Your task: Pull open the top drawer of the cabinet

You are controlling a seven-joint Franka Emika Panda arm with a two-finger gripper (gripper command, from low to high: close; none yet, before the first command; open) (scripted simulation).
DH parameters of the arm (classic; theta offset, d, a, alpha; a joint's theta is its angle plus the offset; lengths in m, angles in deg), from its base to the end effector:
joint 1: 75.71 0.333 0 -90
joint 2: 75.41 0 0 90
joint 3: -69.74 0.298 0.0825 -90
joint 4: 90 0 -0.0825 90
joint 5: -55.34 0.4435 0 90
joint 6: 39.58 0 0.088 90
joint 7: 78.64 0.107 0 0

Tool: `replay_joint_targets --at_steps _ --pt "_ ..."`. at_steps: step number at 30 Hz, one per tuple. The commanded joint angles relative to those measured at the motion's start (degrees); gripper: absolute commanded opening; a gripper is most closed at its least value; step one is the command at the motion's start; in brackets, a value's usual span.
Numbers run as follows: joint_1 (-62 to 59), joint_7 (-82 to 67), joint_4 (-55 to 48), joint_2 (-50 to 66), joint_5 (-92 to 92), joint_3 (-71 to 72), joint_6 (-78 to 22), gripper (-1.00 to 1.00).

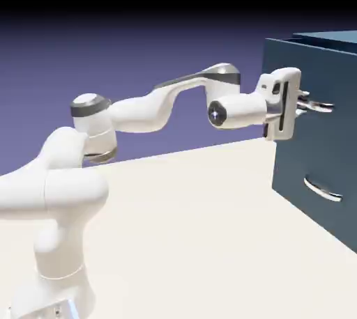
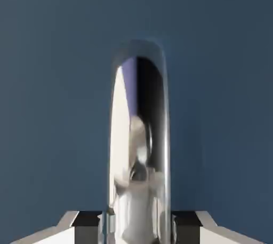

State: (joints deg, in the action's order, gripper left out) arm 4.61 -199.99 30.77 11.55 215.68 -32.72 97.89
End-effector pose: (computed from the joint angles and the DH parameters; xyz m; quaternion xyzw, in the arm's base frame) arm 0.6170 -0.0341 0.4700 0.6543 0.2737 0.6510 0.2705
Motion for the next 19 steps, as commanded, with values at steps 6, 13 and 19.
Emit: replay_joint_targets --at_steps 6,13,19 --pt "9.5 -1.06 12.55 0.74 -1.01 -2.1 -2.93 -1.0" --pt "19.59 -1.39 24.24 2.07 -3.5 -4.71 -4.59 1.0" --pt "27.92 -1.16 32.62 3.59 -6.28 -7.09 -4.66 1.0"
